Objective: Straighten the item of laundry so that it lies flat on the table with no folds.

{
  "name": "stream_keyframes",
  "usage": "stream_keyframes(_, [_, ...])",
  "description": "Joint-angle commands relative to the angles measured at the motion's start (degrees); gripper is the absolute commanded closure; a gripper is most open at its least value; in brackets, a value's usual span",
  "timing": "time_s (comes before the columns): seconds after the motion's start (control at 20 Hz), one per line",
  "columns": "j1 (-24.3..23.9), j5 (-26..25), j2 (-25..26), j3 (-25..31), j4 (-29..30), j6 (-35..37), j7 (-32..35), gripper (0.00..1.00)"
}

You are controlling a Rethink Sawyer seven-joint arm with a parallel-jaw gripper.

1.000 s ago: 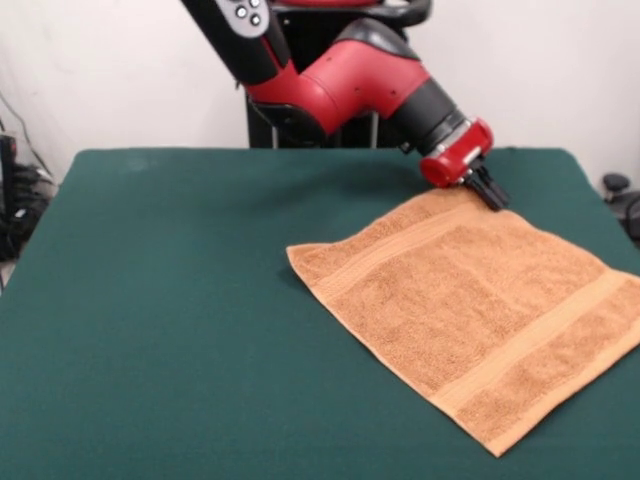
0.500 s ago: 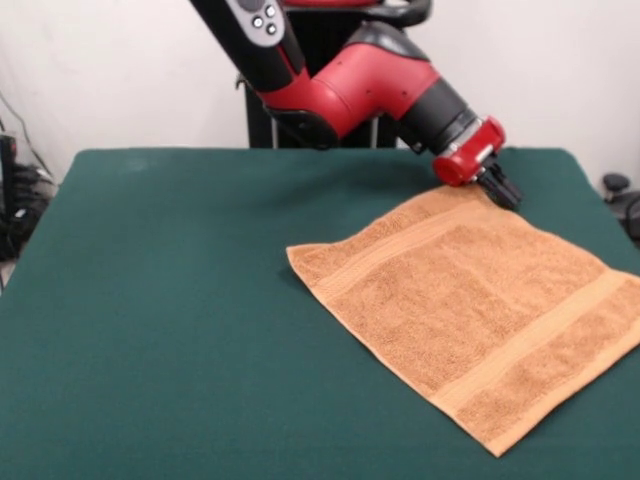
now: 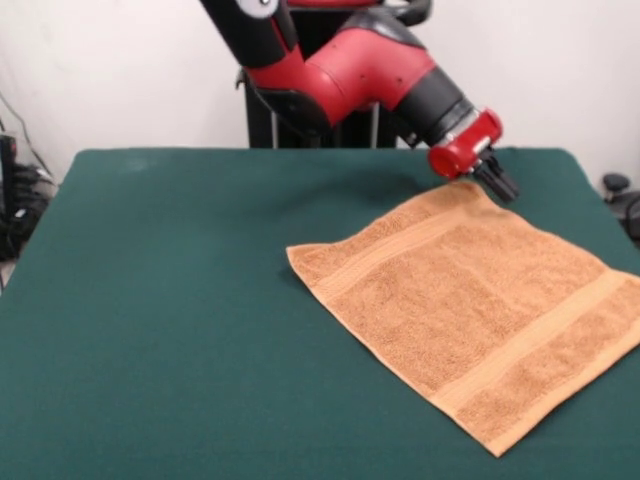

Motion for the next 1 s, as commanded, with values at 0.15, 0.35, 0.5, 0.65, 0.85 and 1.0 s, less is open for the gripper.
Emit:
stream_keyframes(0.15, [-0.42, 1.76, -10.31, -0.17, 2.47, 8.68, 10.67, 1.00])
stream_keyframes(0.35, [-2.93, -1.43, -13.35, 1.53, 4.18, 13.29, 12.89, 1.00])
stream_keyframes(0.5, [-3.64, -1.80, -13.17, 1.17, 3.17, 18.21, 11.85, 1.00])
stream_keyframes(0.65, [-4.87, -2.52, -12.32, 0.98, 1.50, 23.13, 10.08, 1.00])
stream_keyframes(0.85, [-9.34, -5.03, -13.93, 4.06, 2.52, 28.84, 8.99, 1.00])
stream_keyframes(1.0, [-11.95, -5.87, -14.72, 5.68, 2.90, 31.51, 8.03, 1.00])
